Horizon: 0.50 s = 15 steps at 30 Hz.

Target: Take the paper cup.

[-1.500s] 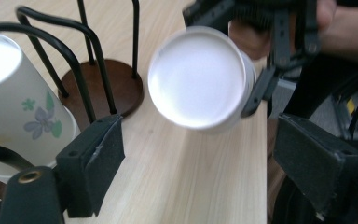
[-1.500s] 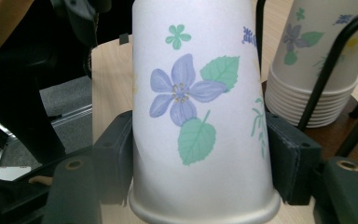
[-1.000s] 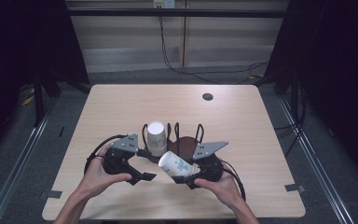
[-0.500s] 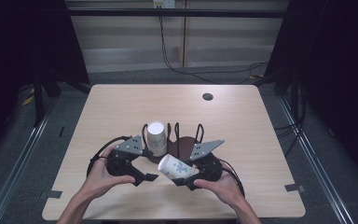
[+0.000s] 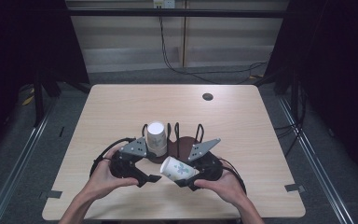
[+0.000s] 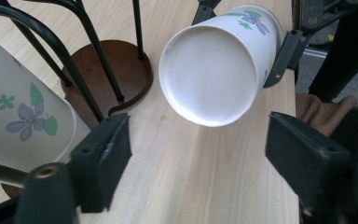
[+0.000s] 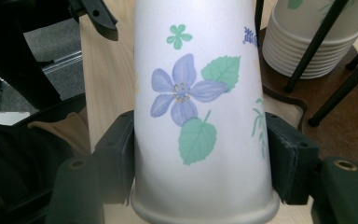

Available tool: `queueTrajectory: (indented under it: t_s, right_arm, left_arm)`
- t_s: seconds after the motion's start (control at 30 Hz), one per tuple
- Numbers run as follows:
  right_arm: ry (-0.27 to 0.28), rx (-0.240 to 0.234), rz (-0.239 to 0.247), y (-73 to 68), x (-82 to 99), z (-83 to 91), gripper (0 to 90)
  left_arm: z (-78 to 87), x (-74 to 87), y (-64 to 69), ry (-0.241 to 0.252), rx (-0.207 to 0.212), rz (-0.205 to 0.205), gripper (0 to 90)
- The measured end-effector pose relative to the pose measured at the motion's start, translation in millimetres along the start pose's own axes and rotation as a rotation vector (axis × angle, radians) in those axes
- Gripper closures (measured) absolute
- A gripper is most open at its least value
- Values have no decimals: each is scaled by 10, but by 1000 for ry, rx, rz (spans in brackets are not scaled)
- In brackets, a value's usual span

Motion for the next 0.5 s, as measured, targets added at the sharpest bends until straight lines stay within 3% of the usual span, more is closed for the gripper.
queueTrajectory:
  t_s: [0.07,0.3,0.5]
  right_arm:
    - [-24,-7,-3,-16,4,-18,349]
    - [-90,2,31,-50,-18,-40,353]
    - [-114,-9,33,-95,-7,-48,354]
  left_arm:
    - [-10,5,6,5,0,5,221]
    - [-21,-23,57,8,19,-33,228]
    - [-64,-26,89,-4,36,-41,217]
Point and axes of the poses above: each handheld gripper's, and its own axes: z roughly backward along the jaws, x roughly out of its underside, y roughly to its right, the point moved 3 cm from there along -z, roughly forward along the jaws, and after that the axes turned 12 degrees about y, right-handed, at the moved point
